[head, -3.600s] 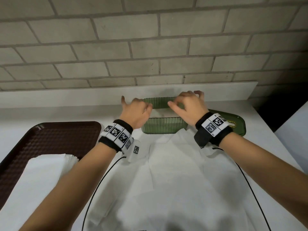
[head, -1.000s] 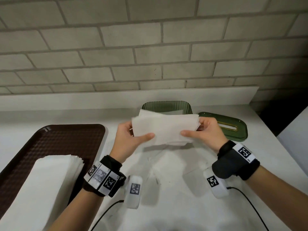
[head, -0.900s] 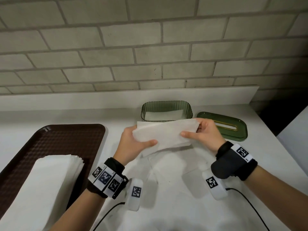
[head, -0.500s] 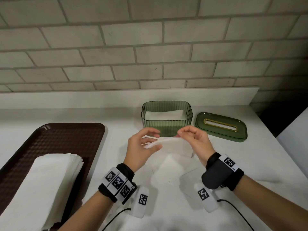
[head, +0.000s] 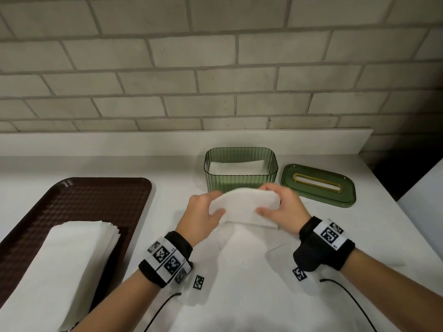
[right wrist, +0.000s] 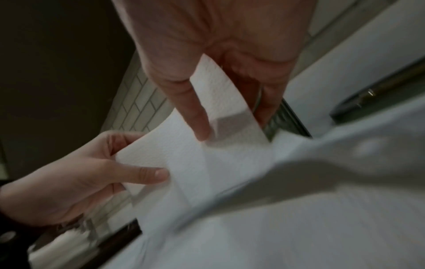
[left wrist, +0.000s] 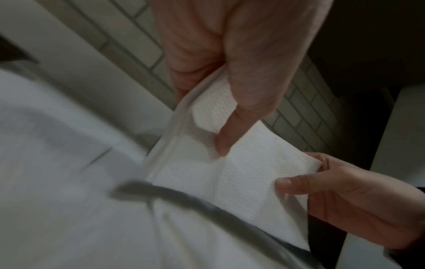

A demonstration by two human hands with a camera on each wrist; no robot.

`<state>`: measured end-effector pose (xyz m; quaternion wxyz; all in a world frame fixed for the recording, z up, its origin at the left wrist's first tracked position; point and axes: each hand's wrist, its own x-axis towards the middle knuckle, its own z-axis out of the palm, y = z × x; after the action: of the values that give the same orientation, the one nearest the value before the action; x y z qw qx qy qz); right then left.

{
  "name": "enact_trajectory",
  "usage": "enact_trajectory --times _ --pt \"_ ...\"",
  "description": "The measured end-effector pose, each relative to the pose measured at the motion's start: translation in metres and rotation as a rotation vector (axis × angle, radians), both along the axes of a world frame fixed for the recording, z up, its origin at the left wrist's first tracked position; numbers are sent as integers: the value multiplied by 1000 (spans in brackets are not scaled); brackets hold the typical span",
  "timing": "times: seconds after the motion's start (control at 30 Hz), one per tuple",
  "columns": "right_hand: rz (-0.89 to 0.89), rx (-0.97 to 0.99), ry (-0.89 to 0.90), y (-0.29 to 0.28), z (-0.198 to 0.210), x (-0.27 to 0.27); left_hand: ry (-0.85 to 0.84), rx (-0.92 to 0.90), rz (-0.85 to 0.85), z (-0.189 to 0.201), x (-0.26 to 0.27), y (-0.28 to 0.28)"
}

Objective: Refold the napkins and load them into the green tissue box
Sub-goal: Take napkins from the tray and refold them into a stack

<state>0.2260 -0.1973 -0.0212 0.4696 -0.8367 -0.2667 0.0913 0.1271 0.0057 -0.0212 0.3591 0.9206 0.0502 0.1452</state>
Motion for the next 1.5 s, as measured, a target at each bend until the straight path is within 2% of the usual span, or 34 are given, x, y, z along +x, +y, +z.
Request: enact_trajectory --times 0.13,0.23,0.33,0.5,0.57,0.63,0.7,0.8,0.87,0.9,0.97,1.07,1.13,1.17,1.23,1.3,1.37,1.43,1.5 --pt "-106 332 -41 14 45 34 -369 59 50 51 27 14" --pt "-170 339 -204 31 66 65 -420 70 96 74 59 26" --pt "-209 153 -264 43 56 88 -244 50 156 71 88 35" --pt "-169 -171 -228 46 25 106 48 122 90 47 106 36" --pt "-163 -256 -234 43 22 104 103 246 95 44 106 35" --pt "-154 -359 -335 39 24 101 123 505 117 45 105 35" --pt "-101 -490 -442 38 29 95 146 627 57 44 106 33" --pt "56 -724 -338 43 31 86 412 603 -48 42 109 27" --pt "120 -811 -246 45 30 81 592 593 -76 42 107 23" --pt "127 -809 -228 44 29 79 615 581 -75 44 104 21" --pt "103 -695 -267 37 33 75 505 535 -64 48 94 23" --pt "7 -402 -438 17 43 66 173 413 -46 63 63 36" --pt "5 -233 -497 3 49 55 78 340 -33 75 32 45" --pt "40 -189 -494 -3 52 48 115 335 -35 82 16 48" --pt "156 -215 -462 -13 56 32 342 380 -45 83 -15 49" --pt "264 -351 -407 -23 56 14 611 453 -62 70 -45 43" --pt "294 -505 -289 -39 51 -3 810 444 -122 45 -79 34" --pt "266 -638 -159 -63 40 -19 920 374 -163 13 -117 25" --pt "198 -810 -59 -94 22 -34 934 412 -196 -16 -144 18"
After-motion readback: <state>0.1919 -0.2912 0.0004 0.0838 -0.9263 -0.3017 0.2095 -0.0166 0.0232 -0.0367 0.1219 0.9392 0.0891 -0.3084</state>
